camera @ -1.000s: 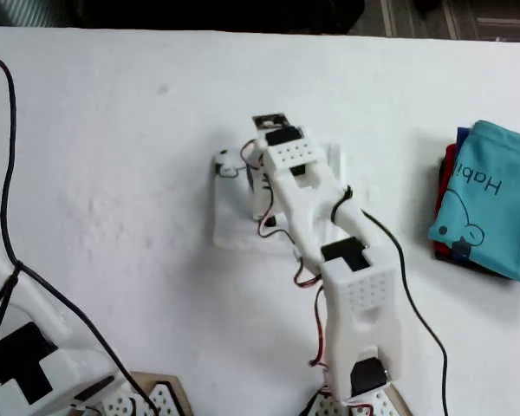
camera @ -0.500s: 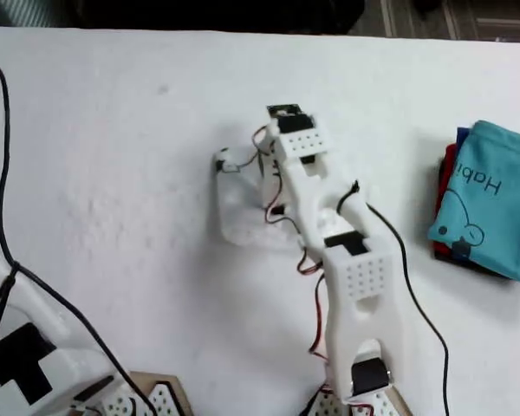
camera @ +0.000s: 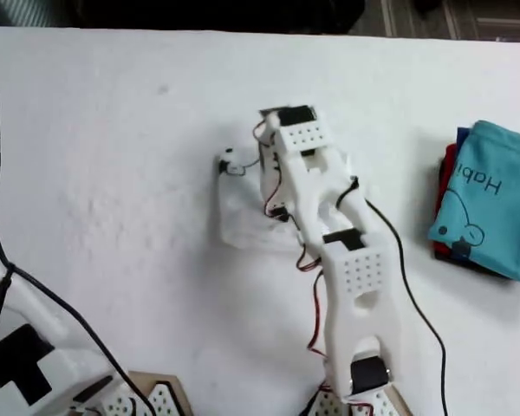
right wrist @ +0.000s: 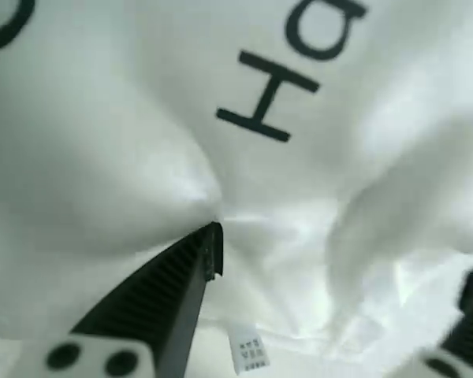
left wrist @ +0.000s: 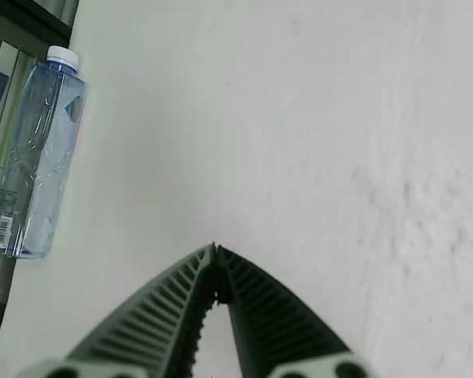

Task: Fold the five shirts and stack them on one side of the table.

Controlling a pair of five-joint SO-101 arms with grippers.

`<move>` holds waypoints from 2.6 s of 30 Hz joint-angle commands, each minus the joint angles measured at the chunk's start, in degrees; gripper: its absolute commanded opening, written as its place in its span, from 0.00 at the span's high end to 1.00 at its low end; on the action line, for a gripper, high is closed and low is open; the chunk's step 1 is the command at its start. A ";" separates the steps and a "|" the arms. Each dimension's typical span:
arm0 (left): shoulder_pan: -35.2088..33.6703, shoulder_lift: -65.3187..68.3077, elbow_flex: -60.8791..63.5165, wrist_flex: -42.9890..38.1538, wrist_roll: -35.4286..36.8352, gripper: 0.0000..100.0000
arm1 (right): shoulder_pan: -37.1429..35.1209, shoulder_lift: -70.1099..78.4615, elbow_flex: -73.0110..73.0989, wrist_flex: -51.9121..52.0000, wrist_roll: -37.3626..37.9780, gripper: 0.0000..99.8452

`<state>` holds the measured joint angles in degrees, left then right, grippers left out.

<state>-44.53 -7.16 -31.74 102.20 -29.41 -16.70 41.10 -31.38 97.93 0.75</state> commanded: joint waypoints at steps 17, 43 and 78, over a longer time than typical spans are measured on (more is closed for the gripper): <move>-0.22 -1.36 -0.18 0.09 -0.26 0.97 | 1.01 14.02 -9.32 -2.15 -0.09 0.70; -0.40 -1.63 -0.18 0.09 -0.26 0.97 | 16.13 -0.66 -10.46 0.13 67.08 0.98; -0.40 -1.71 -0.18 0.09 -0.26 0.97 | 3.82 -33.80 15.91 0.31 23.82 0.93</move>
<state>-44.53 -7.16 -31.74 102.20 -29.41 -10.99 13.49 -22.95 98.29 29.58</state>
